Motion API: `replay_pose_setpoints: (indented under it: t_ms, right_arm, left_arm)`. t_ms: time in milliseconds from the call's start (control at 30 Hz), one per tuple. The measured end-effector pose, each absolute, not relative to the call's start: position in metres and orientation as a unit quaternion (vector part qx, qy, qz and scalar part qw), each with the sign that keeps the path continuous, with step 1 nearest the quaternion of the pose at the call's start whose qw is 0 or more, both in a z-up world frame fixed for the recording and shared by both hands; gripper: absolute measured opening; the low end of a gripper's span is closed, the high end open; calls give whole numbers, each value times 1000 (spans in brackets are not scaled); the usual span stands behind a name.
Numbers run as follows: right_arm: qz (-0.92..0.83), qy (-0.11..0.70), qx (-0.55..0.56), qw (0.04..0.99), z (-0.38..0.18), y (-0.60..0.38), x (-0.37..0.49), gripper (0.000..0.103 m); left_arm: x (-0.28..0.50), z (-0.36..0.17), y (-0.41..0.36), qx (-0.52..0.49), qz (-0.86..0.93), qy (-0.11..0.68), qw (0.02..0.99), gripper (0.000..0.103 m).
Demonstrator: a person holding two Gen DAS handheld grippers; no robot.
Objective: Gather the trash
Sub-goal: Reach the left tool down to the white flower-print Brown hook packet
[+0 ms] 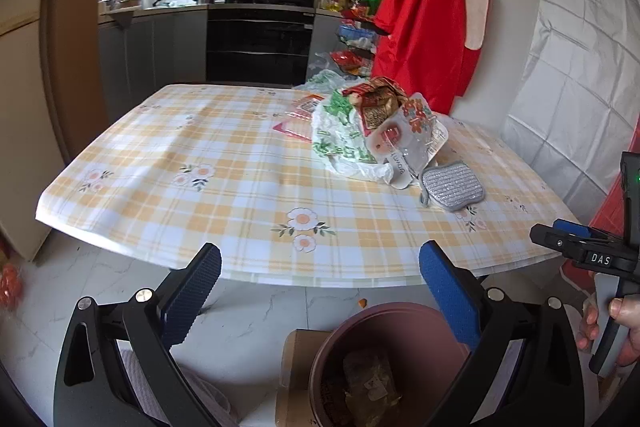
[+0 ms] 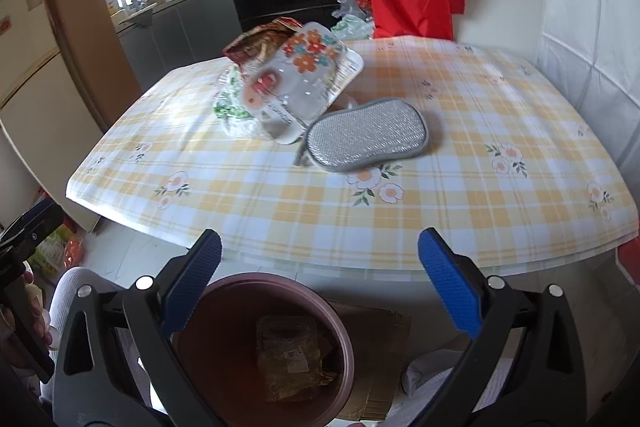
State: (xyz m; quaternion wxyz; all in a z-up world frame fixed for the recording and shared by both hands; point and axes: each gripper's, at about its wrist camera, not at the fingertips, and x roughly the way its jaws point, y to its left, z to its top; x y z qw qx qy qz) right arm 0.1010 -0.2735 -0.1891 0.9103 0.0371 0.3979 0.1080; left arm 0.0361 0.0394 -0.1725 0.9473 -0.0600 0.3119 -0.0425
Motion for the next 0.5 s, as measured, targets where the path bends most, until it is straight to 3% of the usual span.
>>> replay_pose_setpoints:
  t_ms: [300,500]
  right_arm:
    - [93,411,67,905,-216,-301,138,97]
    - [96,406,105,903,-223,-319,171,97]
  left_arm:
    - [115,-164,-14,-11,-130,302,944,96]
    - [206,-160,-61,30,-208,309,927,68]
